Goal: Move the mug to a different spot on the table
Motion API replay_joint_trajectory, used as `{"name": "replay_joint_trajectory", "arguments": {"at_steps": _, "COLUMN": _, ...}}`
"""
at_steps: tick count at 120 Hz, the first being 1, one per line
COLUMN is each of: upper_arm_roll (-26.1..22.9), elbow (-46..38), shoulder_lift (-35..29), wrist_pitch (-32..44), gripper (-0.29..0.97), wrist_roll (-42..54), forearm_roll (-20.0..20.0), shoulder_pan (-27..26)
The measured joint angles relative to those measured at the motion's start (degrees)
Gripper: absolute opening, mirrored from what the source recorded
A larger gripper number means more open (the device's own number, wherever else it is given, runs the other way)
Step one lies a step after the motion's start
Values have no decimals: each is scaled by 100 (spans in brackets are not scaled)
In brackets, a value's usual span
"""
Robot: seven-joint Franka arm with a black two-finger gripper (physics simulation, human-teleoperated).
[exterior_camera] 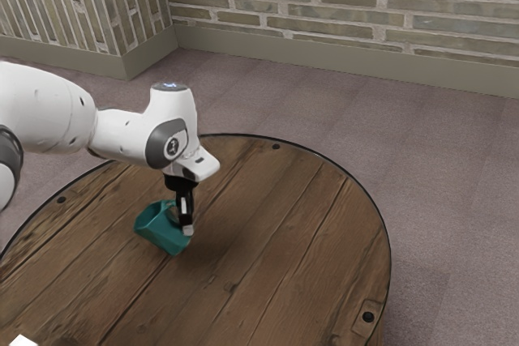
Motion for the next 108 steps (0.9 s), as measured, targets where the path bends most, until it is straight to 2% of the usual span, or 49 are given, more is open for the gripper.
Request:
{"name": "replay_joint_trajectory", "arguments": {"at_steps": 36, "upper_arm_roll": 5, "elbow": -386, "shoulder_lift": -85, "wrist_pitch": 270, "gripper": -8, "wrist_roll": -136, "forearm_roll": 4, "shoulder_pan": -5}}
{"name": "replay_joint_trajectory", "arguments": {"at_steps": 55, "upper_arm_roll": -5, "elbow": -383, "shoulder_lift": -88, "wrist_pitch": 251, "gripper": 27, "wrist_roll": -109, "forearm_roll": -64, "shoulder_pan": -5}}
{"name": "replay_joint_trajectory", "arguments": {"at_steps": 68, "upper_arm_roll": -6, "elbow": -383, "shoulder_lift": -88, "wrist_pitch": 232, "gripper": 43, "wrist_roll": -82, "forearm_roll": -89, "shoulder_pan": -5}}
{"name": "replay_joint_trajectory", "arguments": {"at_steps": 85, "upper_arm_roll": -6, "elbow": -383, "shoulder_lift": -87, "wrist_pitch": 218, "gripper": 55, "wrist_roll": -51, "forearm_roll": -102, "shoulder_pan": -5}}
{"name": "replay_joint_trajectory", "arguments": {"at_steps": 108, "upper_arm_roll": -87, "elbow": -289, "shoulder_lift": -95, "wrist_pitch": 212, "gripper": 63, "wrist_roll": -22, "forearm_roll": -110, "shoulder_pan": -19}}
